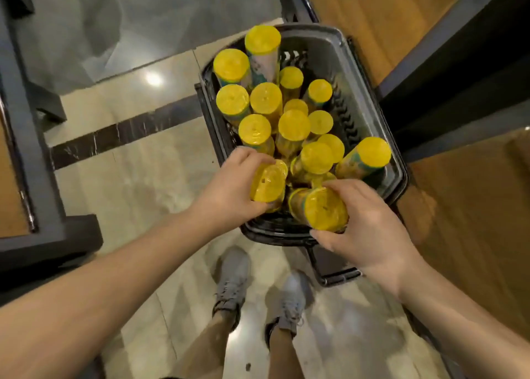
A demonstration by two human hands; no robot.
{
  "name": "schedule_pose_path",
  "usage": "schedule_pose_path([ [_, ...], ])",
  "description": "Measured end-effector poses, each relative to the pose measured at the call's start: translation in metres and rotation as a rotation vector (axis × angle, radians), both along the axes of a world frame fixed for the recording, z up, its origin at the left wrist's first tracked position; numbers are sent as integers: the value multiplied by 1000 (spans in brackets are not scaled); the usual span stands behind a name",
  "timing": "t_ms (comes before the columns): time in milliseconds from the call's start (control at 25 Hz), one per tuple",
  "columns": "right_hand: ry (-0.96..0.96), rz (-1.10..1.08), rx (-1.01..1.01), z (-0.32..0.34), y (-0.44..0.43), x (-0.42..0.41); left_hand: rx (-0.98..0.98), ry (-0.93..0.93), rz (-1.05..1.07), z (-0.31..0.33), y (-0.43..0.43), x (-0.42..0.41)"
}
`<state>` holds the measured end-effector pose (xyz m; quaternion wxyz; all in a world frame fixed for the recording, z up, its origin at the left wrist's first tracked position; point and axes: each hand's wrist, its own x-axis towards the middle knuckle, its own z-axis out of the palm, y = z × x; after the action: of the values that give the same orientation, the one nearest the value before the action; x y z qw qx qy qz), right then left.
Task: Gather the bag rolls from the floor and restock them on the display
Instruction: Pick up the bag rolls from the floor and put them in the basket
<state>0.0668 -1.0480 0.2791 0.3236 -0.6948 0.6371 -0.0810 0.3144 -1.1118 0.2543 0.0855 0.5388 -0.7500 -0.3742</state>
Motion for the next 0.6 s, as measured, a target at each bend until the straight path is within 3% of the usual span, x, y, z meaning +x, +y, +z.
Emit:
schedule_pose_path([
  [280, 25, -88, 17, -35, -9, 5, 41, -129, -73, -50, 15, -10],
  [600, 159, -57, 93, -67, 0, 19, 82, -168, -77, -53, 25, -4],
])
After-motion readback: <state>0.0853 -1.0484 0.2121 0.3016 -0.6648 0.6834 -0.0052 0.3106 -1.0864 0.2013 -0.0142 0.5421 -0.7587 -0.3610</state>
